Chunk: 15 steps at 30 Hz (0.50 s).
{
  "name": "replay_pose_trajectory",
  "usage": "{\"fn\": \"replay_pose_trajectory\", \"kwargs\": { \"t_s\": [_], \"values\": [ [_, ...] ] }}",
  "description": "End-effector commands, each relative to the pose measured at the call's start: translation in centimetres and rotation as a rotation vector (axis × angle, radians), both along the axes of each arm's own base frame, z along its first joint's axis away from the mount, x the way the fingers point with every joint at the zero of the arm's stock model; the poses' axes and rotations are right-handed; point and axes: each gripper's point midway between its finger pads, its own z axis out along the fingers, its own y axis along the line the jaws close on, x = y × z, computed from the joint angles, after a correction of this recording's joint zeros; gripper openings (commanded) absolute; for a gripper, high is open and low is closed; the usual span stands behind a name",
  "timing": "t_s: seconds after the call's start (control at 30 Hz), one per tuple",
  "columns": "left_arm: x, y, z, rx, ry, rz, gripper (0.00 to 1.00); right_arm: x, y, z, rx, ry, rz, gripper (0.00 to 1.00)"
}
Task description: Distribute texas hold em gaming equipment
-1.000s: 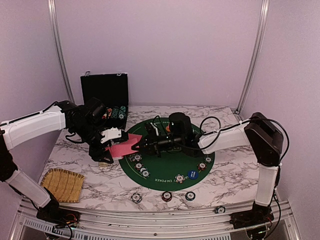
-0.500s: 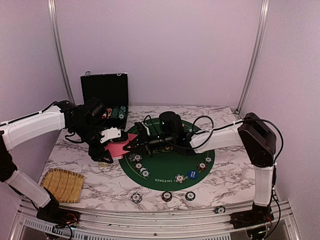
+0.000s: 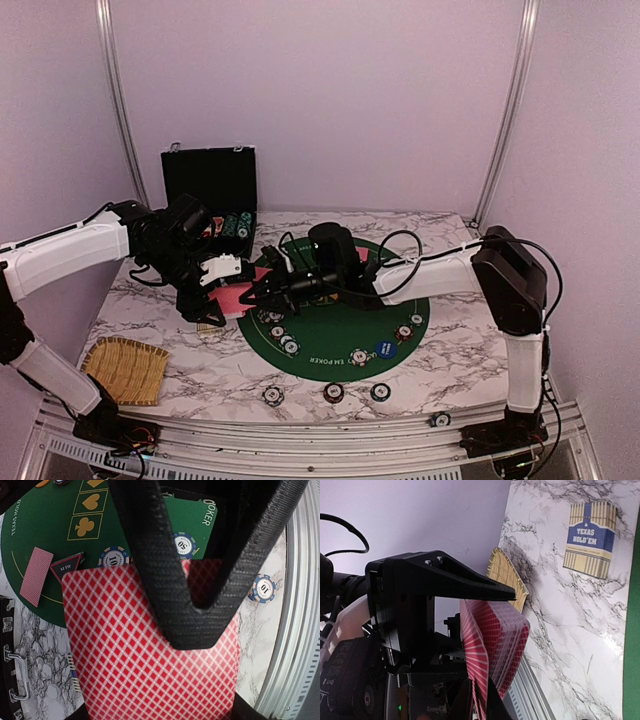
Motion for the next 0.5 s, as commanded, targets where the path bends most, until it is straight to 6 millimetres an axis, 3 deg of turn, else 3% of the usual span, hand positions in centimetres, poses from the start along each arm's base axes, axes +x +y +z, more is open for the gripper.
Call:
{"fn": "replay_pose_trajectory", "kwargs": {
  "t_s": [0.0, 0.2, 0.37, 0.47],
  "values": [
    [-0.3, -0.2, 1.2, -0.031, -0.013, -0.01, 0.37, -0.3, 0.5, 0.2, -0.008, -0.021, 0.013, 0.17],
    [-0.4, -0.3, 1.4, -0.038, -0.013, -0.013, 0.37, -0.3, 0.3, -0.8, -0.044, -0.014, 0.009, 0.47],
    [-0.5, -0.3, 1.5, -0.041, -0.009, -0.015, 0.37, 0.1, 0.6, -1.0, -0.049, -0.018, 0.006, 0.65],
    [-0.5, -0.3, 1.5, -0.042, -0.01, -0.017, 0.37, 0.4, 0.9, -1.2, -0.068, -0.025, 0.001, 0.71]
  ]
}}
